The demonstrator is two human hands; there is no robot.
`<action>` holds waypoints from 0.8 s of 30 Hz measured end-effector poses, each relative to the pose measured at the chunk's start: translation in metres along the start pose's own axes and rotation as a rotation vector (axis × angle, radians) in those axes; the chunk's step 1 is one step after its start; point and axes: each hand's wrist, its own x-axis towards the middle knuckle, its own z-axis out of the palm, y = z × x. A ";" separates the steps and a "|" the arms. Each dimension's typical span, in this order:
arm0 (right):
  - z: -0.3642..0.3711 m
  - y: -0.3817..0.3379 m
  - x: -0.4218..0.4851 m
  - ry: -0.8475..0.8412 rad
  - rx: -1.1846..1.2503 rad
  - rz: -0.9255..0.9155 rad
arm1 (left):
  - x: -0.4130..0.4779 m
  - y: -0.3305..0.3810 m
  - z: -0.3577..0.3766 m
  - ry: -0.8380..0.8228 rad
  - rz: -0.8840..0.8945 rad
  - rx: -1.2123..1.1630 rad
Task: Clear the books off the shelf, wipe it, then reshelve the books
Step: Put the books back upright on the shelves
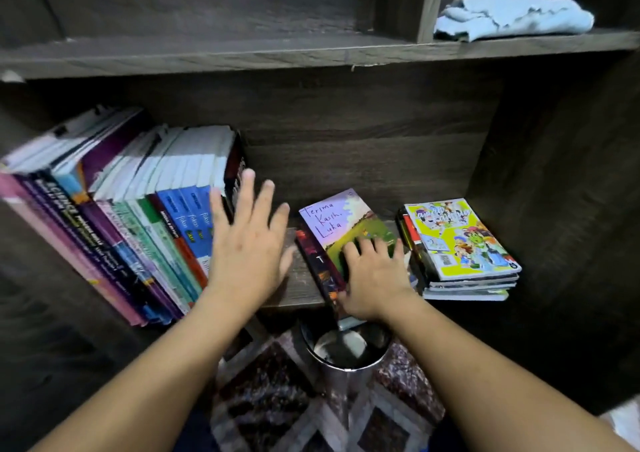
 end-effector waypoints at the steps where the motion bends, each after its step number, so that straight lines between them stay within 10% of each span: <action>1: -0.002 -0.005 0.005 0.013 0.016 0.002 | 0.000 -0.010 -0.004 0.036 -0.058 -0.024; 6: 0.009 -0.050 0.026 0.005 -0.049 0.037 | -0.004 -0.057 -0.012 0.110 -0.300 -0.065; 24: 0.033 -0.039 0.081 -0.188 -0.168 0.508 | -0.012 -0.083 0.012 0.119 -0.249 -0.031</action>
